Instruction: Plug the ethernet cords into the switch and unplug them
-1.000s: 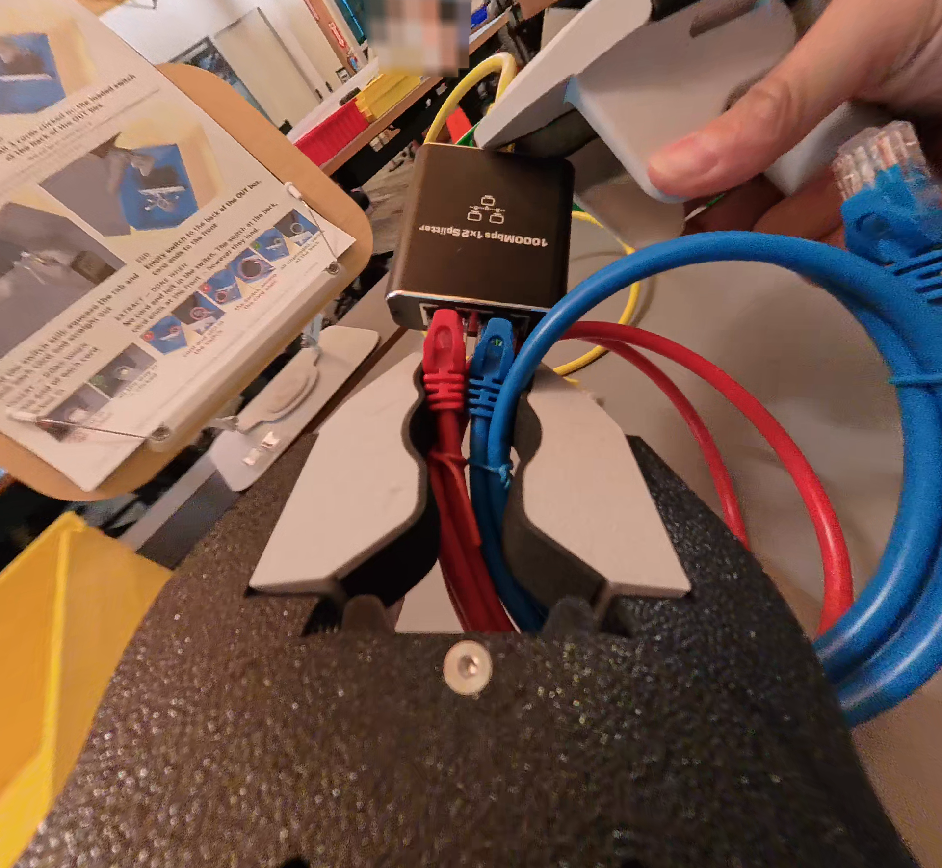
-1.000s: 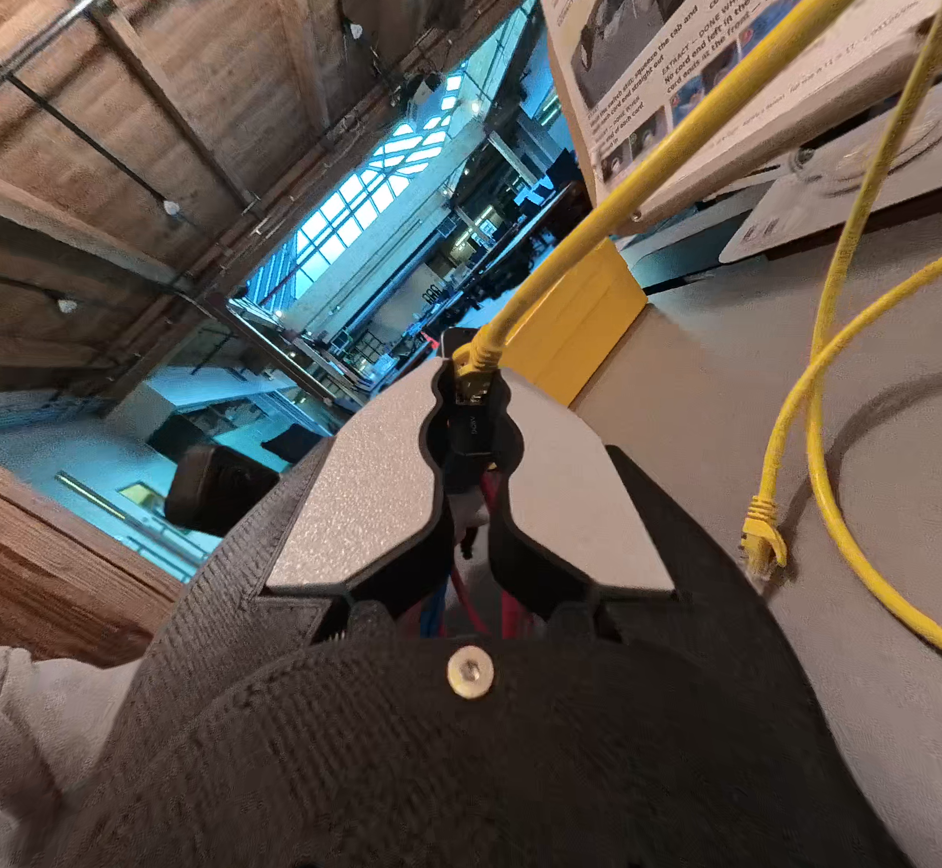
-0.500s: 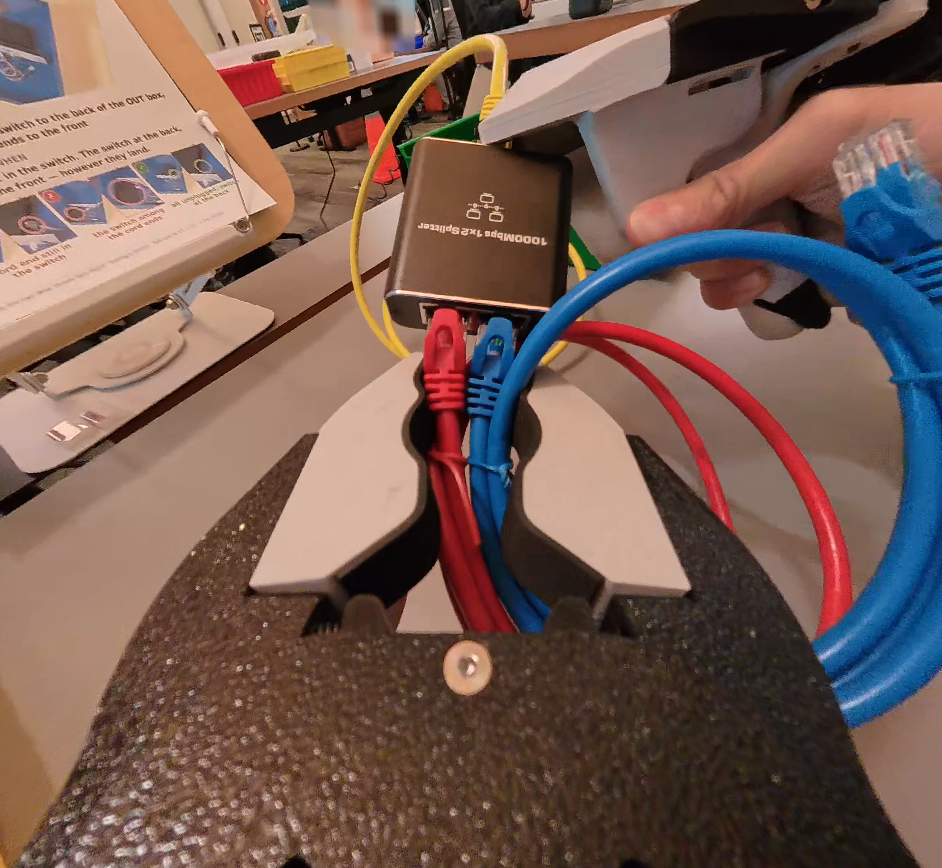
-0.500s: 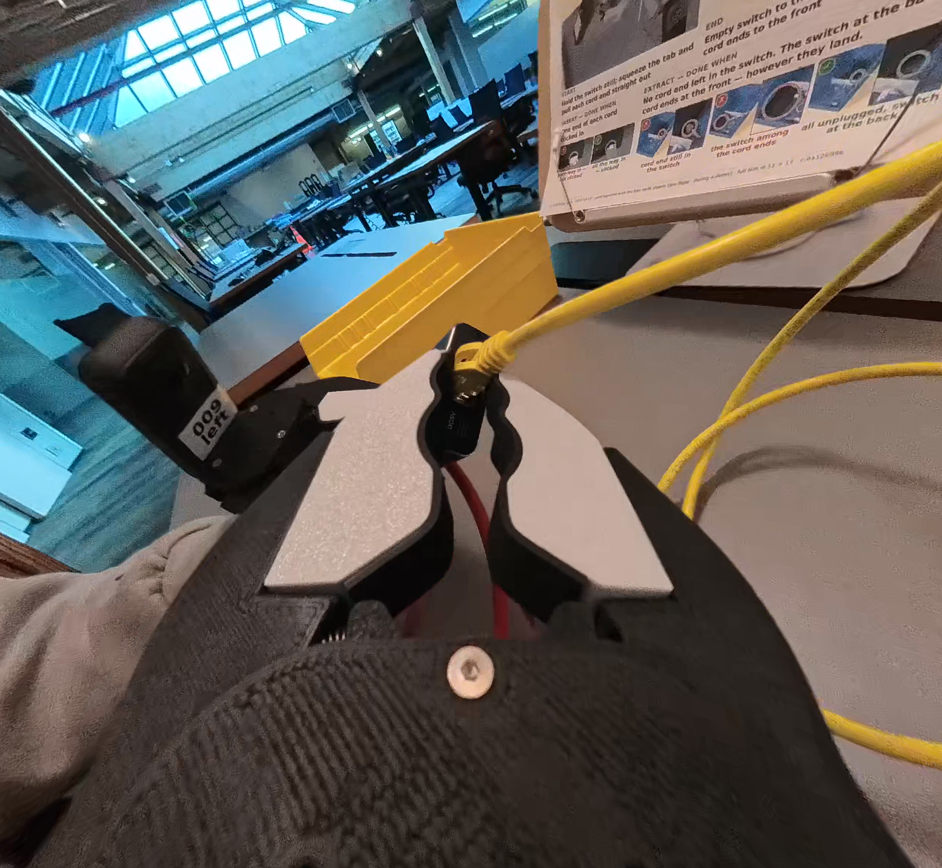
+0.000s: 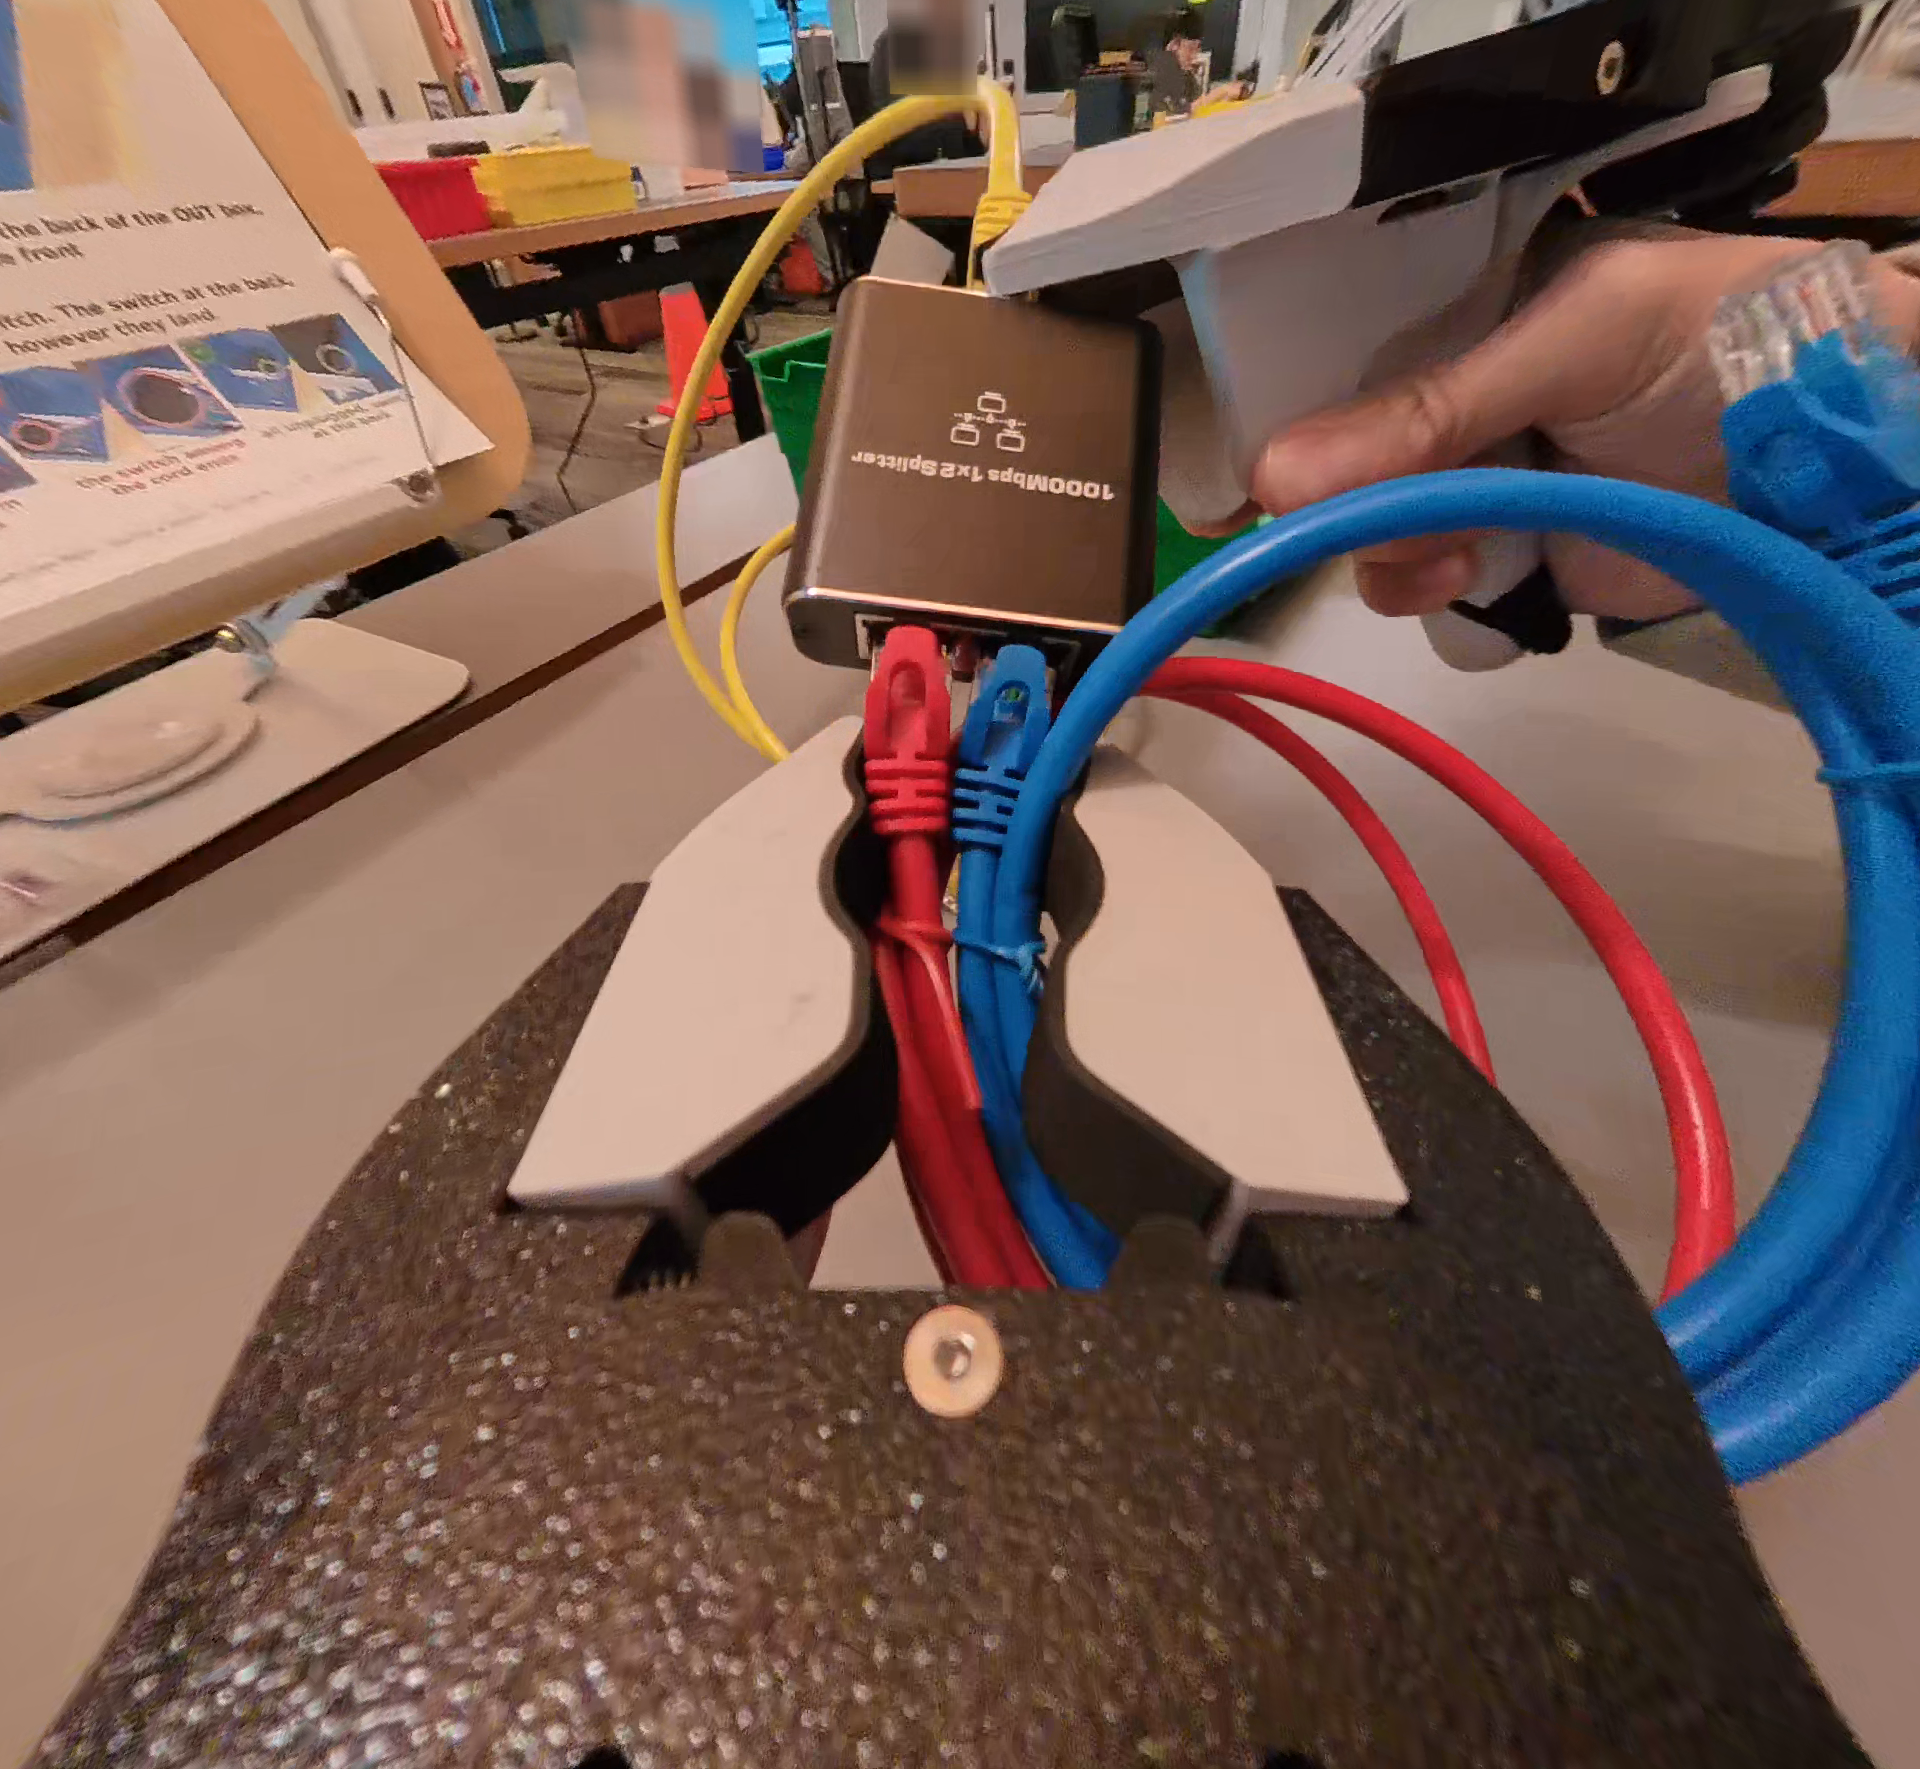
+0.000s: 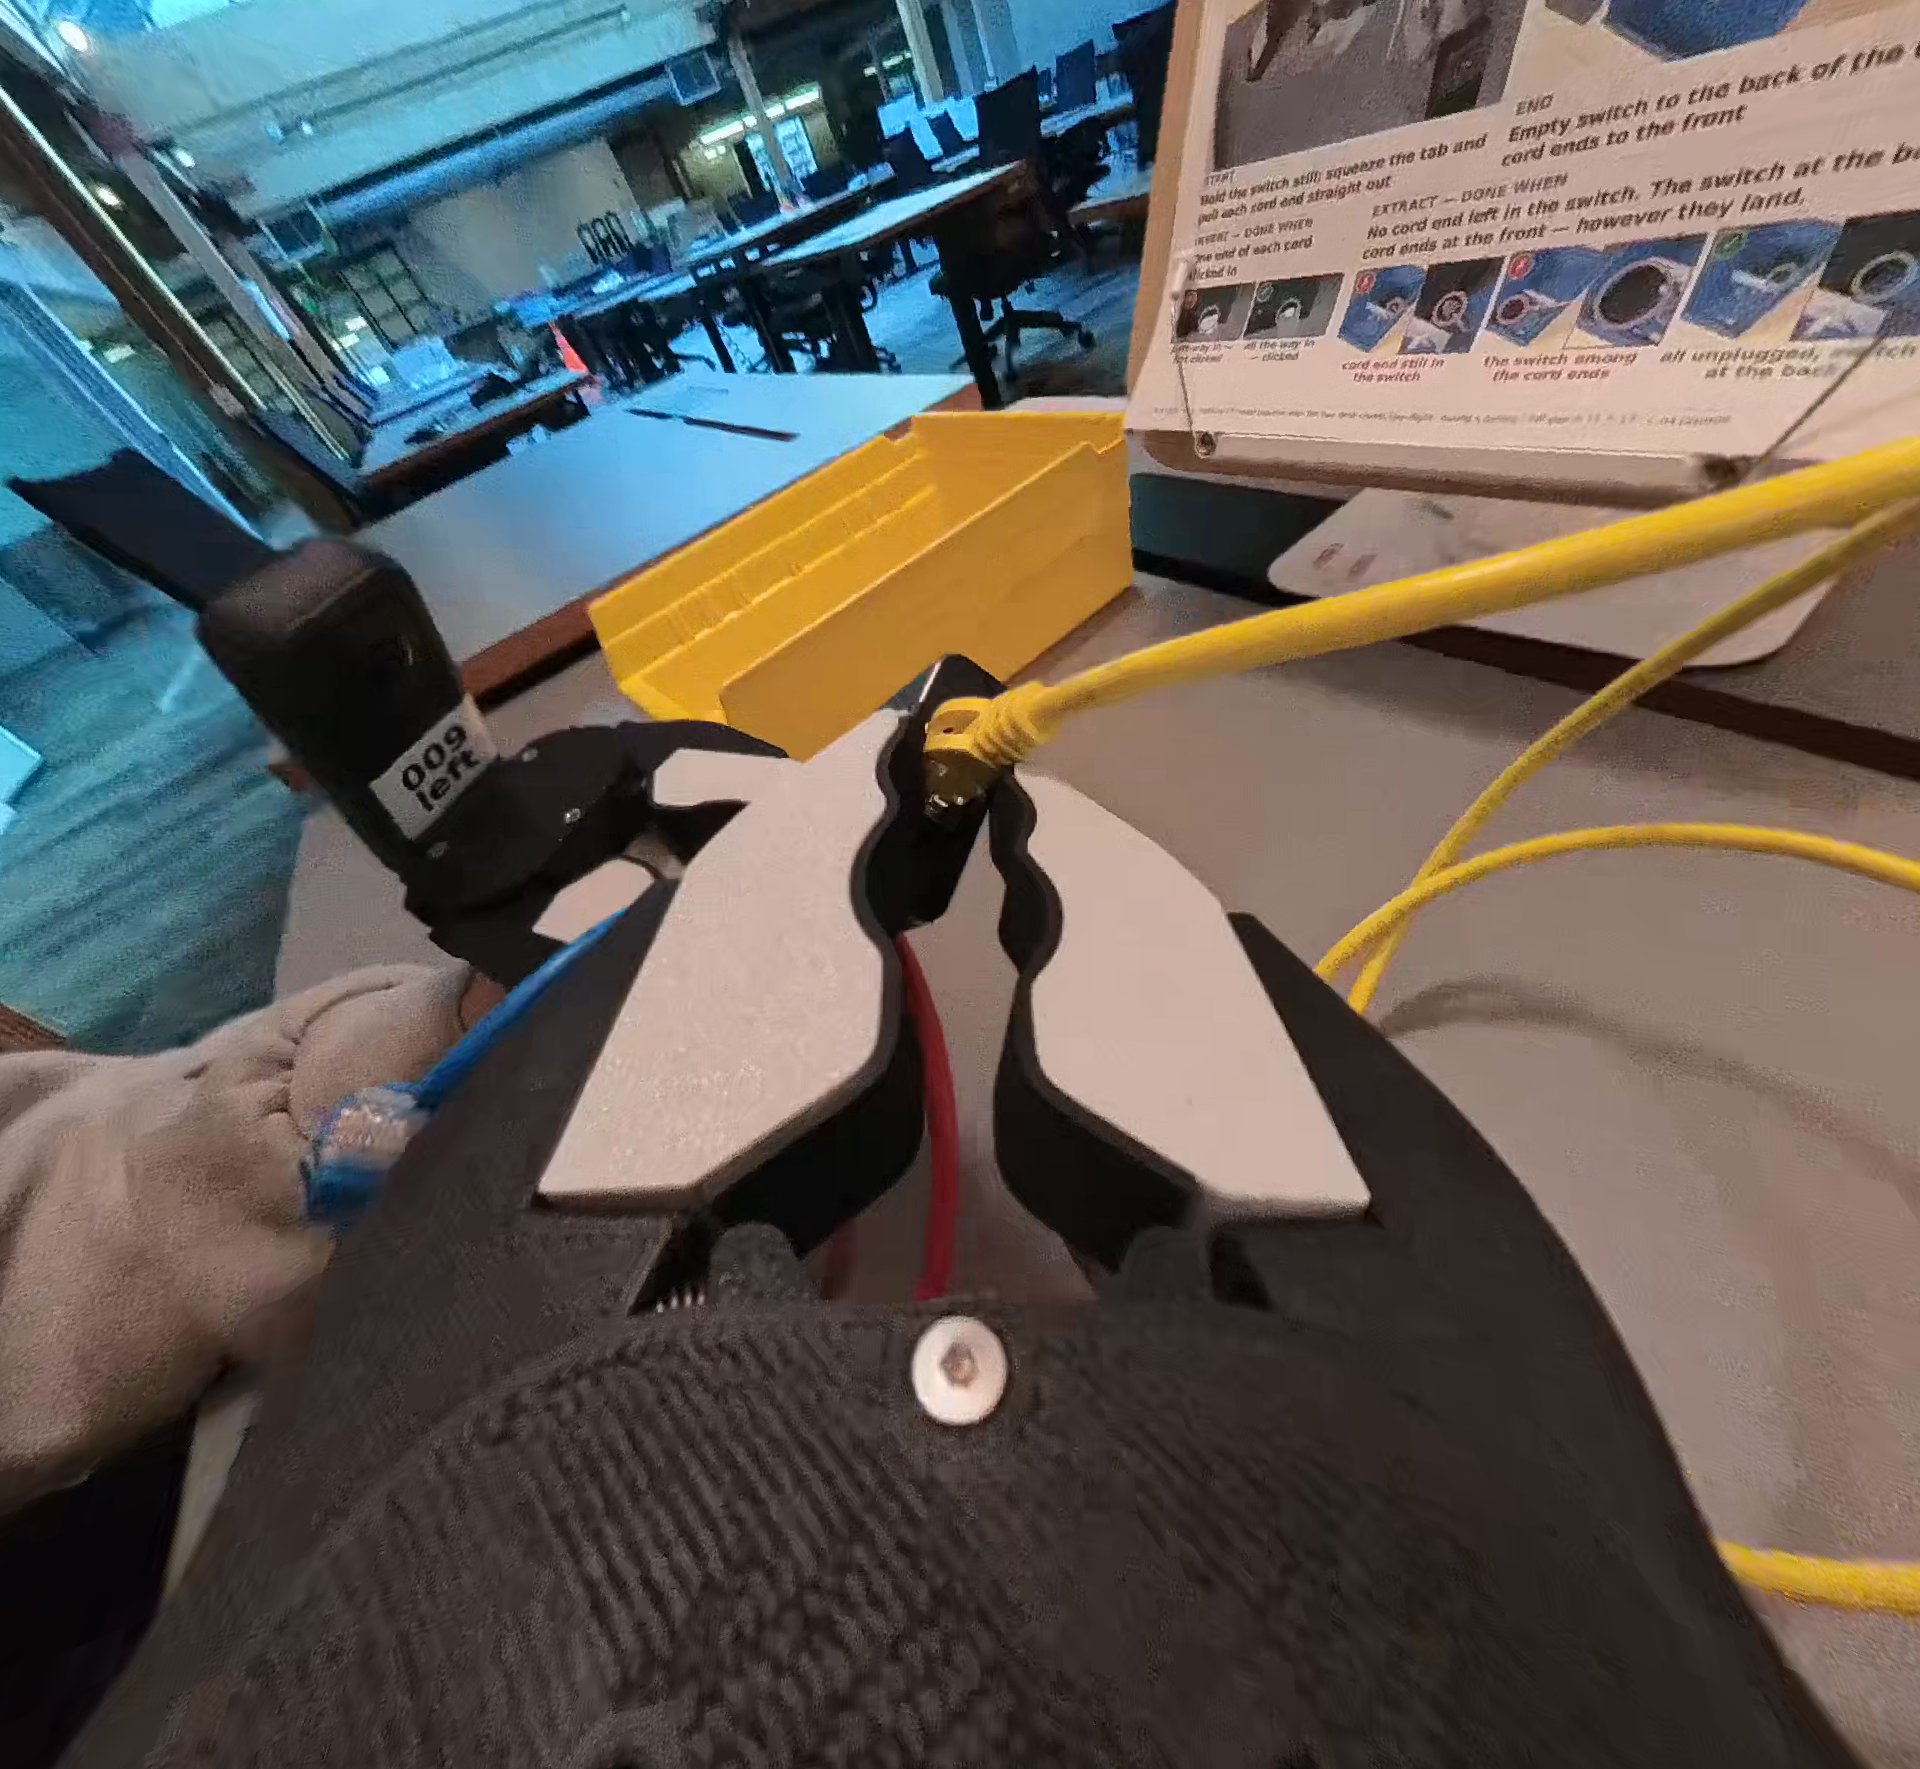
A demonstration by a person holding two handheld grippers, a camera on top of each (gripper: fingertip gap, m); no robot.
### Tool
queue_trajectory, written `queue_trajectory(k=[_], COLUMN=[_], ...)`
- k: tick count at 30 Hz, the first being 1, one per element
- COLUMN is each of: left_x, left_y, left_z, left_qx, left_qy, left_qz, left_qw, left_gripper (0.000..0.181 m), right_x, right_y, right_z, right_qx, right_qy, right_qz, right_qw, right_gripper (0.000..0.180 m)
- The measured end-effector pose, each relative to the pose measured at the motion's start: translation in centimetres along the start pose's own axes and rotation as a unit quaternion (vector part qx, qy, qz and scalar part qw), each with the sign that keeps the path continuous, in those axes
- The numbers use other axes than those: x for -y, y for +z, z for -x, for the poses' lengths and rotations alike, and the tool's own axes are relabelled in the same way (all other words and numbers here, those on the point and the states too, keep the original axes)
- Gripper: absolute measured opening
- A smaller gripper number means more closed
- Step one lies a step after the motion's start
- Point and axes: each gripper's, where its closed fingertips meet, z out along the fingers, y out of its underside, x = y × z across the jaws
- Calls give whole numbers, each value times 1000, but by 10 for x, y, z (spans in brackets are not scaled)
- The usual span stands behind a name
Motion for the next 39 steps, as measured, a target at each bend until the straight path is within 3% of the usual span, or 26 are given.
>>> queue_trajectory(k=[7,11,12,14,16,20,25,33,39], left_x=[0,1,-6,-1,2,-5,-11,-7,-5], left_y=[0,-5,-9,-32,-37,-24,-22,-24,-29], left_z=[-3,6,17,42,48,28,29,27,34], left_qx=[-26,32,58,76,84,63,54,39,47], left_qy=[-27,60,65,-4,-11,67,55,40,24], left_qz=[-6,11,26,-15,-24,21,28,18,6], left_qw=[999,998,996,997,996,996,997,998,999], left_gripper=[27,27,27,27,27,28,28,29,29], right_x=[2,2,26,69,55,32,61,157,146], right_y=[0,-2,-21,-77,-77,-51,-60,-119,-169], right_z=[2,4,-17,-44,-31,-7,10,4,-24], right_qx=[-22,3,-59,-64,-71,-56,-35,-91,-83], right_qy=[-73,-20,-17,40,-19,-41,-81,-165,-201], right_qz=[41,14,-57,-148,-60,-24,1,14,99], right_qw=[996,1000,996,986,995,997,996,982,971], right_gripper=[14,17,14,13,14,14,14,14,14])
